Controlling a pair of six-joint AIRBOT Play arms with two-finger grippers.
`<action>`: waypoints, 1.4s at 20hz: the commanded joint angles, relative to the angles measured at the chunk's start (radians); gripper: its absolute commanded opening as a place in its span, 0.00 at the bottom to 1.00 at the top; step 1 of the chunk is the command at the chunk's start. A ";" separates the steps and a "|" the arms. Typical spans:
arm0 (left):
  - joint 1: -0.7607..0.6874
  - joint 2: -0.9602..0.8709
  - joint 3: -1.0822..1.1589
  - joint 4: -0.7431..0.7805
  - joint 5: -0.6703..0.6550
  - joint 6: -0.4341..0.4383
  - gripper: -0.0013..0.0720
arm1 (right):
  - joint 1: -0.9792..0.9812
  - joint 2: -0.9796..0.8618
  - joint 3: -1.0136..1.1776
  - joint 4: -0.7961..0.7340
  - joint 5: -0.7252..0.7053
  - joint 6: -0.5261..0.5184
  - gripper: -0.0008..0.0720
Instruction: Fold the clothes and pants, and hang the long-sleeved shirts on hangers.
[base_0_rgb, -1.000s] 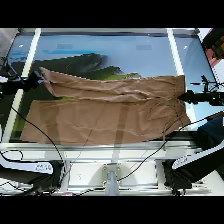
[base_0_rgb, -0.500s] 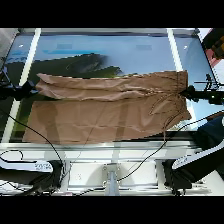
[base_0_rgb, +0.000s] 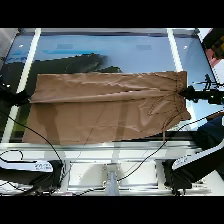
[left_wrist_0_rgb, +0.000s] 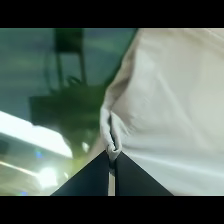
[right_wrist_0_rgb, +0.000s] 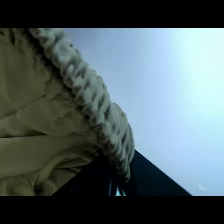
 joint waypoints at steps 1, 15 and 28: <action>-0.001 -0.005 0.000 0.078 0.126 -0.047 0.04 | -0.001 0.003 0.000 -0.009 -0.009 0.006 0.06; -0.037 -0.105 0.000 0.059 0.256 -0.047 0.04 | 0.000 0.007 0.000 -0.029 0.070 0.021 0.06; -0.035 0.059 0.001 0.085 0.146 -0.046 0.98 | -0.025 0.081 0.161 -0.045 0.235 0.159 0.86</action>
